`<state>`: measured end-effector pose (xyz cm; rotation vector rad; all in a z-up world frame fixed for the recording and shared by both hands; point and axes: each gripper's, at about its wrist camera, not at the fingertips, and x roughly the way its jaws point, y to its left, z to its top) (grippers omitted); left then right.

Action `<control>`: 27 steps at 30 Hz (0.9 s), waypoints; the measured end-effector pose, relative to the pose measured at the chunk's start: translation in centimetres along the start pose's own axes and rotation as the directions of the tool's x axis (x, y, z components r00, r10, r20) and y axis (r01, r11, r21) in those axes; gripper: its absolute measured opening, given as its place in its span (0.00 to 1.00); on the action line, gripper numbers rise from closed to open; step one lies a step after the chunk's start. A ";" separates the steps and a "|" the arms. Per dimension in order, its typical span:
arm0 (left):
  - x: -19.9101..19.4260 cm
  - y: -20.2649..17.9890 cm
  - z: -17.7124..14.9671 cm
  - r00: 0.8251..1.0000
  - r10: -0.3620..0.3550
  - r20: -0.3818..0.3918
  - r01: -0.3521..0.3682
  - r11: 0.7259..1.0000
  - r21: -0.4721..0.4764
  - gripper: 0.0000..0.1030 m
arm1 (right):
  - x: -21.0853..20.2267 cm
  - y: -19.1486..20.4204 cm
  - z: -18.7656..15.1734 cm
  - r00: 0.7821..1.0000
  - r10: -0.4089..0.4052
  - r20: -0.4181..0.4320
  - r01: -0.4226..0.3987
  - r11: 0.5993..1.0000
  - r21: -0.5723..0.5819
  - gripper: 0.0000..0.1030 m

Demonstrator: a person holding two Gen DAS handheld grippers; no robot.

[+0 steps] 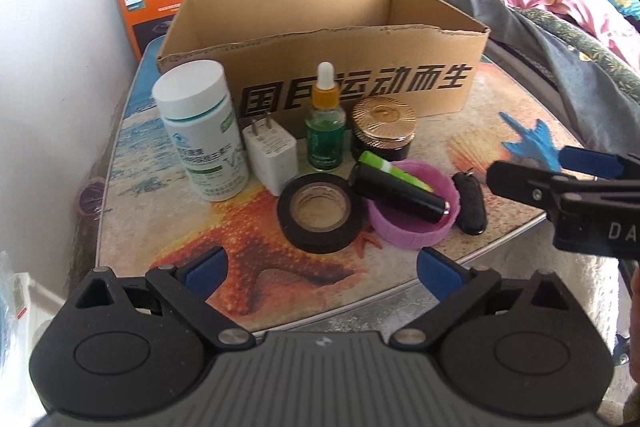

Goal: Organize rigid objects
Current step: 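Lower the right tool into the pink bowl and grasp the black cylinder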

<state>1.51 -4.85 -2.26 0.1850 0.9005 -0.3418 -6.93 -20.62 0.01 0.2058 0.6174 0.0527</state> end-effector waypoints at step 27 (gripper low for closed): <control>3.9 -2.5 2.1 0.976 -0.214 -0.043 0.217 0.972 0.092 0.21 | 10.1 0.6 3.6 0.841 0.391 -0.375 -0.433 0.901 -0.033 0.22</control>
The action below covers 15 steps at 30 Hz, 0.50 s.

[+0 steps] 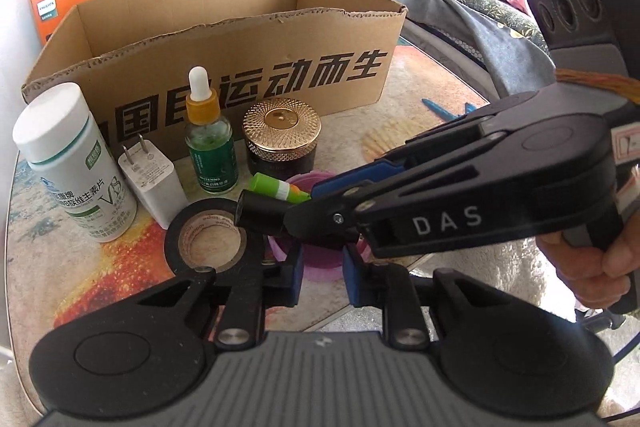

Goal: Organize rigid objects
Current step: 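Lower the right tool into the pink bowl and grasp the black cylinder, then lift the black cylinder with the right tool and carry it into the box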

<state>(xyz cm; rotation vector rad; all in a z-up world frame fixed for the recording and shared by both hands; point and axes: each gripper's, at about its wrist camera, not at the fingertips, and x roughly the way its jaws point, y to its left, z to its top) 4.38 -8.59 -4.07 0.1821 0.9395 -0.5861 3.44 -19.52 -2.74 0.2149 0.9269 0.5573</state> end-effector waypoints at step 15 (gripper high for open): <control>0.2 1.1 0.6 1.000 -0.027 0.006 0.027 0.997 -0.065 0.40 | 1.2 -2.3 1.4 0.987 0.135 -0.092 -0.121 0.983 0.138 0.23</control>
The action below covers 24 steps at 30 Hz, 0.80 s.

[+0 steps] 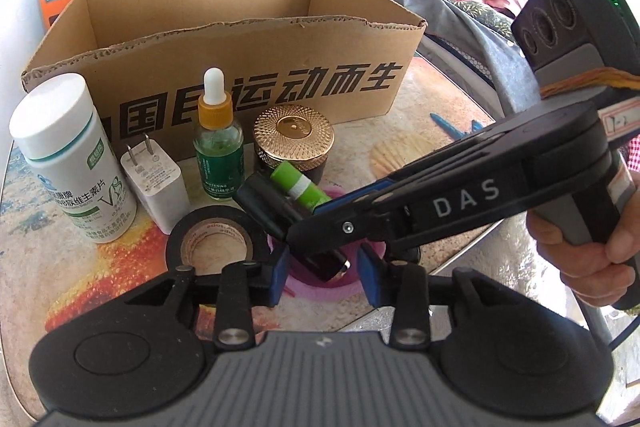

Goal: Organize rigid objects
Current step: 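Lift the black cylinder with the right tool and carry it into the box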

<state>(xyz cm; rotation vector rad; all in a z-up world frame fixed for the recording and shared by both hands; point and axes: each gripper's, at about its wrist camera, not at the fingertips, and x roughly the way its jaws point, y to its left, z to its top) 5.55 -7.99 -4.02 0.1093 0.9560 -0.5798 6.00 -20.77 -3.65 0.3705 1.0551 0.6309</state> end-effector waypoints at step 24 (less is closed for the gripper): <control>0.4 0.0 0.2 0.995 0.096 -0.009 -0.096 0.995 -0.011 0.29 | 0.2 -1.8 -1.6 0.996 0.058 0.072 -0.072 0.974 0.216 0.16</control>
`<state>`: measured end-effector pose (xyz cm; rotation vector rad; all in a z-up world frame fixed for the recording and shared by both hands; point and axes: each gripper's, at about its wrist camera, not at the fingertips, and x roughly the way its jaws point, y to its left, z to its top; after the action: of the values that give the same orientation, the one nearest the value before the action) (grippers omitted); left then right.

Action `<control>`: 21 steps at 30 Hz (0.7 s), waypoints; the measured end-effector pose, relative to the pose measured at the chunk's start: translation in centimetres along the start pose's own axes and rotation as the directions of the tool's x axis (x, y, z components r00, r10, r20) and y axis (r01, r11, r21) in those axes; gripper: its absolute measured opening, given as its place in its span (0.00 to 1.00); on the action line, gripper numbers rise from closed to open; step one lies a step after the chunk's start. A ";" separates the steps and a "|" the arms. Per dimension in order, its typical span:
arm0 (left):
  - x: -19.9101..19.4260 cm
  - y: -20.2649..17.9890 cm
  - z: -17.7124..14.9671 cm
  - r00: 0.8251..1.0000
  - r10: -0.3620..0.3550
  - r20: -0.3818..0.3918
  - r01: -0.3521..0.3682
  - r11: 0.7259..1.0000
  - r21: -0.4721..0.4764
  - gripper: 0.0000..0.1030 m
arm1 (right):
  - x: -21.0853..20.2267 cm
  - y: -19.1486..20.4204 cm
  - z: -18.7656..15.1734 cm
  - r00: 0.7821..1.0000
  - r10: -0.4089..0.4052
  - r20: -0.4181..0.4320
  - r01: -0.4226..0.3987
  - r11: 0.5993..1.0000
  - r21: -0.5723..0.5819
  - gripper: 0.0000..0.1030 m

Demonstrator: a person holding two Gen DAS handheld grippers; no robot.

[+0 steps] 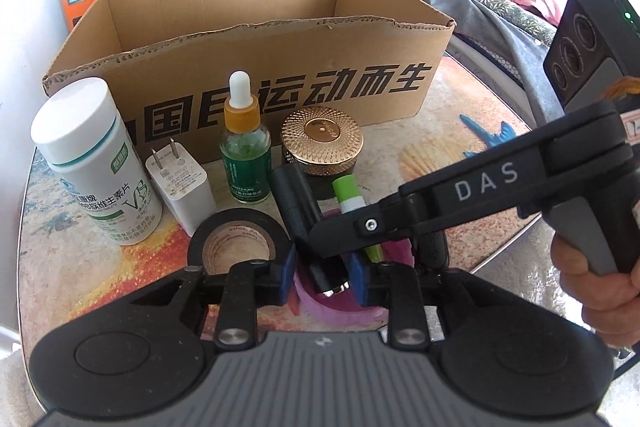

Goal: Organize rigid objects
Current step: 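Lift the black cylinder with the right tool and carry it into the box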

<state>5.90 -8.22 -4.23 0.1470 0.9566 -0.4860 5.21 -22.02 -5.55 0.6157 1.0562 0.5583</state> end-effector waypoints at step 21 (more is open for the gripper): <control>-1.7 0.1 -0.4 0.996 0.009 0.085 -0.008 1.000 -0.007 0.26 | -1.5 -0.2 -0.5 0.992 0.077 0.100 -0.084 0.995 0.063 0.18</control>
<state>4.85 -7.44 -3.08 0.1237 0.8739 -0.4775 4.18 -23.09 -4.99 0.7398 0.9638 0.5592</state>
